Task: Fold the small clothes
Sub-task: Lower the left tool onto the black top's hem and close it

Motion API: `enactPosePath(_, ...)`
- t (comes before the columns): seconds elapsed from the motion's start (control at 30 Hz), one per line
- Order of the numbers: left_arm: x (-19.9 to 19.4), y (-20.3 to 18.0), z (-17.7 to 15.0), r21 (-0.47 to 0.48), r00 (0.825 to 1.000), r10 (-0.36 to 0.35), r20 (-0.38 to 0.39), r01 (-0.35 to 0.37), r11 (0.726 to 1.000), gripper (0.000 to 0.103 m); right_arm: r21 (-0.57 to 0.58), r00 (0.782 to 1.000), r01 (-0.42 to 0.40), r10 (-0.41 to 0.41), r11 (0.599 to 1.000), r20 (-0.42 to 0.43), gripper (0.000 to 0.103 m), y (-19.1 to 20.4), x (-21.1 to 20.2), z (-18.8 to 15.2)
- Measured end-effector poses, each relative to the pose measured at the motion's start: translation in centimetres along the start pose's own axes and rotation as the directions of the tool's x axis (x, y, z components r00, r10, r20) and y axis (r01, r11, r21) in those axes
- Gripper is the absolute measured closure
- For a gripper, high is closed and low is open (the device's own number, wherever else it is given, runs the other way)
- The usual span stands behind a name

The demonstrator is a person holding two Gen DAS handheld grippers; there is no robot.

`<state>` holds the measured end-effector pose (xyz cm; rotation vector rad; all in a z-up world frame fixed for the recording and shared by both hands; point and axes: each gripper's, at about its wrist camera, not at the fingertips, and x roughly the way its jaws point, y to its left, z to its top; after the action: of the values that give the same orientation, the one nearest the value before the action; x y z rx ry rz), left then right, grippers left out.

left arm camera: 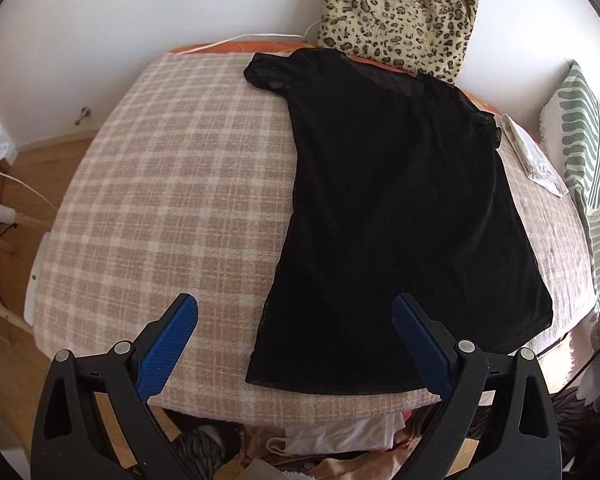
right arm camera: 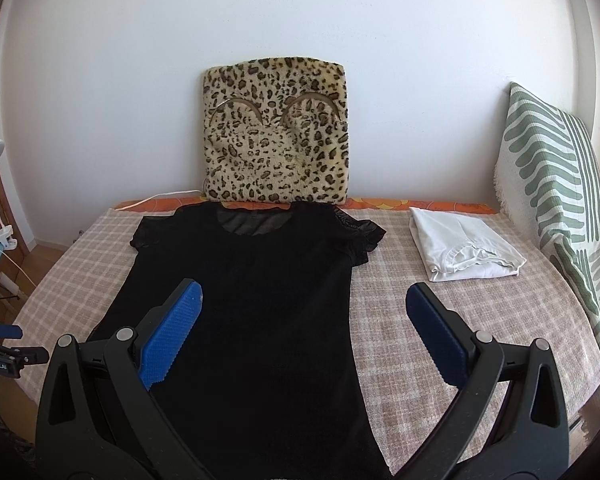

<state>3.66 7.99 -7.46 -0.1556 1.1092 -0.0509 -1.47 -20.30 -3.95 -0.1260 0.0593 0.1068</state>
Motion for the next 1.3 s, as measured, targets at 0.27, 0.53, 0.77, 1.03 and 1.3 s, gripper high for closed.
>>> enactPosePath(0.27, 1.2, 1.6, -0.8, -0.063, 0.995, -0.042, -0.09, 0.036, 0.997, 0.041, -0.039, 0.994, -0.1, 0.098, 0.994, -0.05, 0.0, 3.3, 1.8, 1.1)
enactPosePath(0.53, 2.3, 2.9, -2.5, -0.159, 0.966, -0.244, -0.089, 0.228, 0.961, 0.068, -0.162, 0.98, -0.192, 0.18, 0.968, -0.083, 0.0, 8.2, 5.4, 4.6)
enactPosePath(0.77, 3.0, 3.0, -2.9, -0.137, 0.962, -0.265, -0.068, 0.254, 0.957, 0.071, -0.231, 0.947, -0.305, 0.268, 0.924, -0.177, 0.0, 14.8, 11.6, 8.6)
enactPosePath(1.03, 3.8, 5.0, -2.5, -0.157, 0.954, -0.294, -0.052, 0.283, 0.946, 0.083, -0.109, 0.873, -0.394, 0.334, 0.913, -0.355, 0.0, 20.7, 21.9, 11.6)
enactPosePath(1.3, 5.1, 5.2, -2.3, -0.162, 0.943, -0.323, -0.076, 0.308, 0.938, 0.086, 0.032, 0.804, -0.415, 0.382, 0.909, -0.456, 0.007, 25.1, 30.9, 12.8)
